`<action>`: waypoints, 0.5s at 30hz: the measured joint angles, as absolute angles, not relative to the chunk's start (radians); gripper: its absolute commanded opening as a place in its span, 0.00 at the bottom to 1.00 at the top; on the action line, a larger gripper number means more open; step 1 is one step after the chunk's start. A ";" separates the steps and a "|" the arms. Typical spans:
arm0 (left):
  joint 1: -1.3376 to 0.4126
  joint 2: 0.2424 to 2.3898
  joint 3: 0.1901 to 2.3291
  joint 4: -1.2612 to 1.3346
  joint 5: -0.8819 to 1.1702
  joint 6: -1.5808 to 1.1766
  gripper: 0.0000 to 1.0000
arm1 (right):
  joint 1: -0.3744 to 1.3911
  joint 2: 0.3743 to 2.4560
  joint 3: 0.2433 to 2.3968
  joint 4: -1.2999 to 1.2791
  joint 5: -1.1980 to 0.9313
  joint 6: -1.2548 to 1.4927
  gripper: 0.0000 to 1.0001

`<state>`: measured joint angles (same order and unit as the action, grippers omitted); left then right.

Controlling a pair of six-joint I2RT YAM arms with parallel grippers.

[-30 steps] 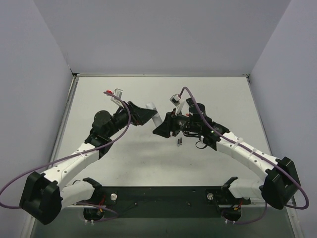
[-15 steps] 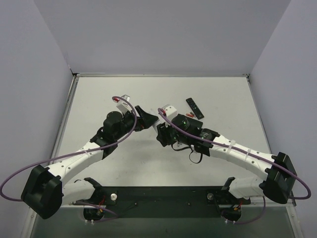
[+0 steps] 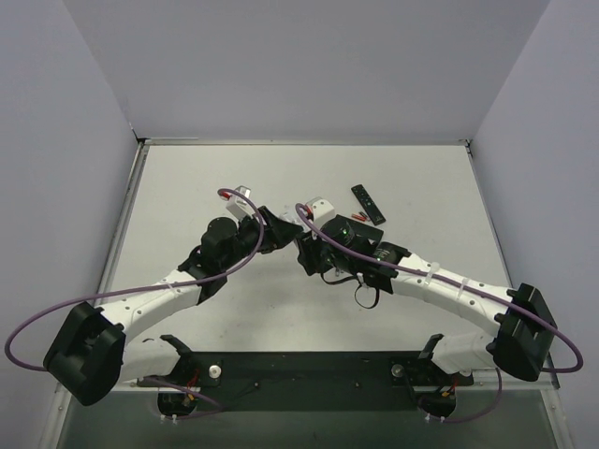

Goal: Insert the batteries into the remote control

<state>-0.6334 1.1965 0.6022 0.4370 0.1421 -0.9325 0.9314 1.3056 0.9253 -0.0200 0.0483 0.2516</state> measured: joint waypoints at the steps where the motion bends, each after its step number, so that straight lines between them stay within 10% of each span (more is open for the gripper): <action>1: -0.633 1.199 0.598 0.446 0.142 -0.936 0.71 | 0.932 1.307 0.925 -0.020 0.048 0.253 0.00; 15: -0.636 1.221 0.564 0.576 0.150 -0.971 0.20 | 0.945 1.322 0.925 -0.007 0.041 0.274 0.09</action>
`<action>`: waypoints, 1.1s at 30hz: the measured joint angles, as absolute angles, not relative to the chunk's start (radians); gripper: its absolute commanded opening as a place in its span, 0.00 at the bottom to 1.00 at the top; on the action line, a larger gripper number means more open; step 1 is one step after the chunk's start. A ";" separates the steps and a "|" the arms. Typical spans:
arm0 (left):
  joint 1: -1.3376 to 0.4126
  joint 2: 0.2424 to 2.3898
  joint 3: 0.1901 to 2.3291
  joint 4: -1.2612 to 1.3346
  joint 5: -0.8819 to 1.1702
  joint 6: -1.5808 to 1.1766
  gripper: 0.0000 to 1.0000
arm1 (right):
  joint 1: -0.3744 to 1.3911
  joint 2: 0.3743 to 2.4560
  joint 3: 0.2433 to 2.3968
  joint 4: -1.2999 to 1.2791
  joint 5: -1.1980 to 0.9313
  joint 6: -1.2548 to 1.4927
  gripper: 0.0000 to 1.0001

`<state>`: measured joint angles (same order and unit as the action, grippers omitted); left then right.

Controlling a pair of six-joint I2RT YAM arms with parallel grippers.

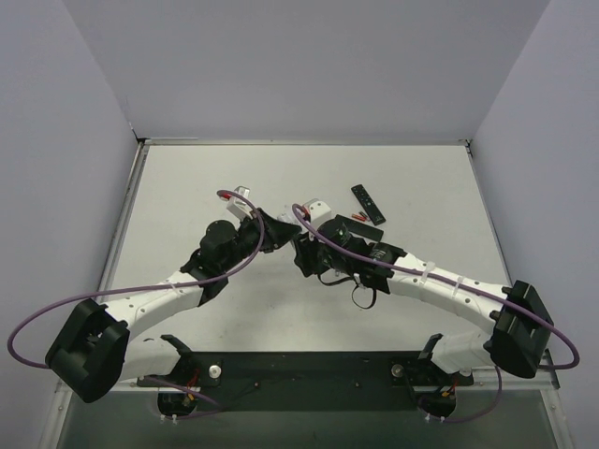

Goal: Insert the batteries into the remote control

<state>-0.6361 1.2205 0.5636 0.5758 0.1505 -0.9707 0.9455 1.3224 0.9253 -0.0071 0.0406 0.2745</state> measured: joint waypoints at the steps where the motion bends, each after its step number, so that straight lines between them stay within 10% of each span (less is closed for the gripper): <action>1: -0.636 1.220 0.563 0.584 0.157 -0.976 0.08 | 0.945 1.328 0.925 -0.004 0.039 0.279 0.21; 8: -0.621 1.217 0.556 0.575 0.164 -0.979 0.00 | 0.946 1.325 0.925 -0.004 0.035 0.280 0.65; 14: -0.515 1.219 0.530 0.510 0.237 -0.983 0.00 | 0.951 1.253 0.924 0.018 0.000 0.226 0.79; 33: -0.384 1.323 0.553 0.272 0.579 -0.922 0.00 | 0.937 1.208 0.834 0.123 -0.297 -0.070 0.75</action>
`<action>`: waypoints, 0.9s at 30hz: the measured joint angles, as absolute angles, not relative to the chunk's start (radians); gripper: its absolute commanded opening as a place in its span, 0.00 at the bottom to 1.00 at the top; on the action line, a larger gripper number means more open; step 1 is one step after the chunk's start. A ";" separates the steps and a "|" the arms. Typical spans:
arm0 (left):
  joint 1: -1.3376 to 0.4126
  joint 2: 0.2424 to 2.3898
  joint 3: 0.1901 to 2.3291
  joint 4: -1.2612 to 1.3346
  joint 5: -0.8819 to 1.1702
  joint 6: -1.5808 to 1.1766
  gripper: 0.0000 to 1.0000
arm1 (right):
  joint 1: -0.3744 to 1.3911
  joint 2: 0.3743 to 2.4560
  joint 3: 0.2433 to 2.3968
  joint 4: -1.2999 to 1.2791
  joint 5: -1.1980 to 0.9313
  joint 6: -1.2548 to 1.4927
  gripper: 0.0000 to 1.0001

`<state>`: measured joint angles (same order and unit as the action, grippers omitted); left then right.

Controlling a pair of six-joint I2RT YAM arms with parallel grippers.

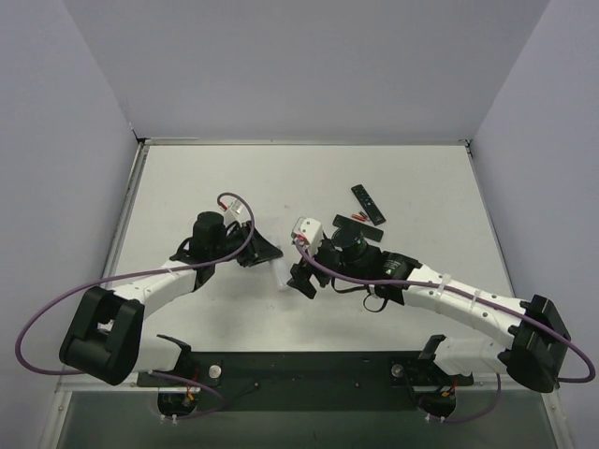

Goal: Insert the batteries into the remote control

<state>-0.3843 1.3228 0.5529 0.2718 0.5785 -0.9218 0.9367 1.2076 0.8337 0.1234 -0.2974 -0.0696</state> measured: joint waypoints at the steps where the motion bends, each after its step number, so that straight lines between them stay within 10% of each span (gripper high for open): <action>1: -0.384 1.323 0.564 0.250 0.586 -0.911 0.00 | 0.937 1.208 0.819 0.132 -0.305 -0.080 0.74; 17: -0.384 1.330 0.593 0.106 0.667 -0.799 0.00 | 0.937 1.282 0.765 0.222 -0.466 -0.253 0.76; 27: -0.384 1.372 0.587 0.159 0.701 -0.828 0.00 | 0.937 1.345 0.797 0.199 -0.477 -0.344 0.58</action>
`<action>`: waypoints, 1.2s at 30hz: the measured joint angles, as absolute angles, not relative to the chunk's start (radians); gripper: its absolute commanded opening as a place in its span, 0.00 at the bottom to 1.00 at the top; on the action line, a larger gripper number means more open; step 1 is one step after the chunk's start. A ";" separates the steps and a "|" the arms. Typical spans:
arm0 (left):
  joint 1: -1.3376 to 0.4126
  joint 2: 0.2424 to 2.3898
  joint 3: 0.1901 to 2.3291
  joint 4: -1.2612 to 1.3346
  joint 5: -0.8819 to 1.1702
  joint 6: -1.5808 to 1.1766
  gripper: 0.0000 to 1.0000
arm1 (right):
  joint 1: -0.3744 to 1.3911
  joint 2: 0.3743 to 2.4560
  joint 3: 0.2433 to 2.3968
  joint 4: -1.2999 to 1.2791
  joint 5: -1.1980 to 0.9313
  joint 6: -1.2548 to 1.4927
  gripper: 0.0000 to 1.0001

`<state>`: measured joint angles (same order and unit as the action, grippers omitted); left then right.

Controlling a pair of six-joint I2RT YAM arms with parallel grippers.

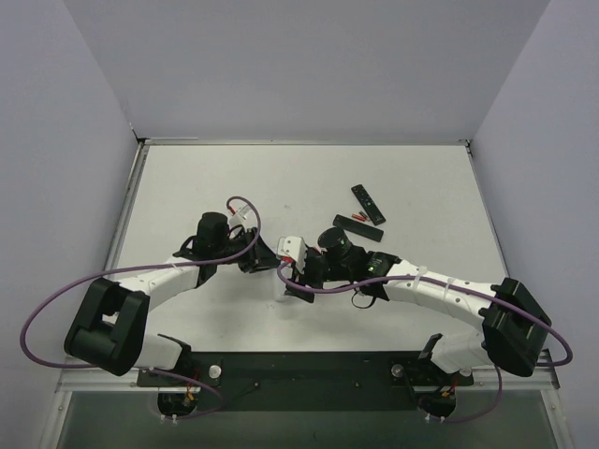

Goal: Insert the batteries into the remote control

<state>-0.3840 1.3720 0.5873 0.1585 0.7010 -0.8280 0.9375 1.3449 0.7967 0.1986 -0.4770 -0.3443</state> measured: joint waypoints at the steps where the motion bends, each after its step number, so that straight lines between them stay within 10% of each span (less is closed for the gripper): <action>1: -0.384 1.374 0.587 0.165 0.704 -0.832 0.00 | 0.938 1.346 0.797 0.198 -0.473 -0.352 0.56; 36: -0.384 1.394 0.587 0.181 0.712 -0.852 0.00 | 1.000 1.438 0.874 0.095 -0.389 -0.474 0.46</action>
<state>-0.3840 1.3937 0.5873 0.1806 0.7120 -0.8524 1.0000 1.4376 0.8742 0.0948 -0.3885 -0.4740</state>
